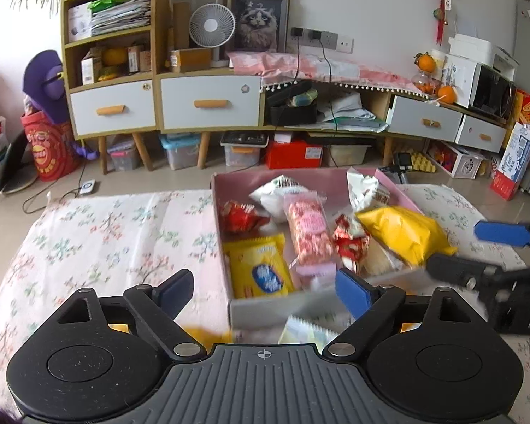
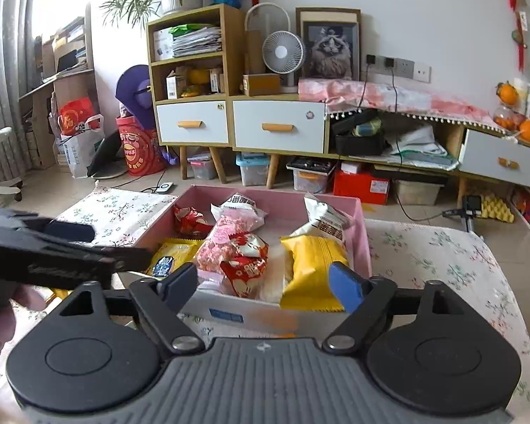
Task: Organize snacks
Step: 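Open both tools to drop the red packets into the pink box, then withdraw both tools from the box back toward the remaining packets, then grasp the white cake packet with the left tool while the right grasps the orange-white packet, then carry the white and orange-white packets over the pink box with both tools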
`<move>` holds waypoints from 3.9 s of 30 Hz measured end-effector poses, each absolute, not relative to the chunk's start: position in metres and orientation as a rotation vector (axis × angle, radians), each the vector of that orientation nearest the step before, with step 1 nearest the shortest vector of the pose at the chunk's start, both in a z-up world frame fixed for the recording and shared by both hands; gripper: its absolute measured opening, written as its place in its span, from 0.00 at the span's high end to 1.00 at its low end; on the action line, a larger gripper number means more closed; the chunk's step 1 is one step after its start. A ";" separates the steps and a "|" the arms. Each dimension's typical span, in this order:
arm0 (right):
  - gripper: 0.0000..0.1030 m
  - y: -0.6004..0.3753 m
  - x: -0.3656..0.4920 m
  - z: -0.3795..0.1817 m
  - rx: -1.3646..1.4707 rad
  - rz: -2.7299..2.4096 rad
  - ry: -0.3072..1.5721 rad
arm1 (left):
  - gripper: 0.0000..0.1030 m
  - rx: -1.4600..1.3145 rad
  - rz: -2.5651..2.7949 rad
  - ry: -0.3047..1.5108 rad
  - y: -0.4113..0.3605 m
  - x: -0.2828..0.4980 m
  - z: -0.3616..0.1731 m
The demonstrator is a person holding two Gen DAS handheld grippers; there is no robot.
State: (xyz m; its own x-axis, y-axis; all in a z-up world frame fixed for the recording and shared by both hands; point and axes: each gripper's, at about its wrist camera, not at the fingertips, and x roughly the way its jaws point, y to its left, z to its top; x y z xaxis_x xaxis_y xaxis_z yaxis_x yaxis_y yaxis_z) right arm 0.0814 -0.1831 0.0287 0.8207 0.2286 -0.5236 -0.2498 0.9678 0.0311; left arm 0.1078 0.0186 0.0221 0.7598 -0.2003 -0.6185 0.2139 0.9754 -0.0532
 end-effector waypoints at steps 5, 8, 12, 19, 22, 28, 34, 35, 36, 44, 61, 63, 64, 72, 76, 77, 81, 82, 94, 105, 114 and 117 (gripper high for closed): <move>0.07 -0.192 0.072 0.032 -0.021 0.251 0.566 | 0.08 0.034 -0.218 0.700 0.024 0.085 0.018; 0.03 -0.194 0.066 0.031 -0.033 0.248 0.576 | 0.07 0.015 -0.221 0.715 0.028 0.071 0.013; 0.01 -0.193 0.061 0.022 -0.090 0.233 0.604 | 0.06 0.039 -0.257 0.724 0.028 0.053 0.005; 0.01 -0.190 0.050 -0.002 -0.210 0.247 0.656 | 0.06 0.043 -0.348 0.789 0.024 0.032 -0.020; 0.01 -0.188 0.048 -0.012 -0.252 0.261 0.687 | 0.06 0.058 -0.399 0.812 0.022 0.028 -0.030; 0.01 -0.184 0.042 -0.023 -0.316 0.256 0.714 | 0.07 0.016 -0.429 0.854 0.024 0.028 -0.045; 0.01 -0.186 0.043 -0.030 -0.308 0.260 0.746 | 0.07 0.061 -0.460 0.803 0.021 0.031 -0.049; 0.01 -0.186 0.043 -0.032 -0.302 0.264 0.754 | 0.07 0.064 -0.464 0.789 0.022 0.032 -0.050; 0.01 -0.187 0.044 -0.035 -0.290 0.264 0.762 | 0.07 0.063 -0.467 0.776 0.024 0.034 -0.051; 0.00 -0.203 0.053 -0.045 -0.117 0.257 0.786 | 0.06 0.122 -0.475 0.717 0.021 0.048 -0.055; 0.00 -0.200 0.065 -0.048 -0.099 0.285 0.698 | 0.07 0.102 -0.448 0.671 0.019 0.070 -0.058; 0.01 -0.199 0.067 -0.047 -0.100 0.282 0.697 | 0.09 0.099 -0.435 0.669 0.018 0.071 -0.057; 0.03 -0.199 0.067 -0.047 -0.099 0.283 0.695 | 0.12 0.097 -0.430 0.668 0.017 0.071 -0.057; 0.25 -0.196 0.065 -0.045 -0.107 0.317 0.673 | 0.39 0.105 -0.398 0.664 0.013 0.072 -0.054; 0.37 -0.194 0.065 -0.044 -0.111 0.332 0.670 | 0.50 0.106 -0.396 0.667 0.011 0.071 -0.053; 0.39 -0.194 0.065 -0.043 -0.112 0.337 0.669 | 0.53 0.106 -0.396 0.669 0.010 0.071 -0.052; 0.49 -0.191 0.063 -0.042 -0.117 0.351 0.668 | 0.55 0.106 -0.387 0.679 0.008 0.072 -0.051; 0.52 -0.191 0.063 -0.041 -0.119 0.354 0.668 | 0.55 0.106 -0.385 0.682 0.007 0.072 -0.051; 0.65 -0.184 0.061 -0.038 -0.128 0.371 0.678 | 0.57 0.094 -0.385 0.718 0.004 0.070 -0.045; 0.65 -0.182 0.056 -0.029 -0.091 0.402 0.666 | 0.57 0.049 -0.396 0.687 0.010 0.066 -0.027; 0.65 -0.186 0.055 -0.009 -0.021 0.401 0.608 | 0.57 -0.027 -0.359 0.623 0.019 0.069 -0.002; 0.65 -0.187 0.056 -0.003 -0.003 0.387 0.589 | 0.57 -0.042 -0.330 0.619 0.020 0.077 0.002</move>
State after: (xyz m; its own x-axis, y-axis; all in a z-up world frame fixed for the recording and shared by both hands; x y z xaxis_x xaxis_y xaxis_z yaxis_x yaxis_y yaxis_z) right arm 0.0559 -0.1871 -0.0035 0.7620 0.3549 -0.5416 -0.3565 0.9282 0.1067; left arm 0.0769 0.0198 0.0024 0.7640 -0.3164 -0.5623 0.2912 0.9468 -0.1371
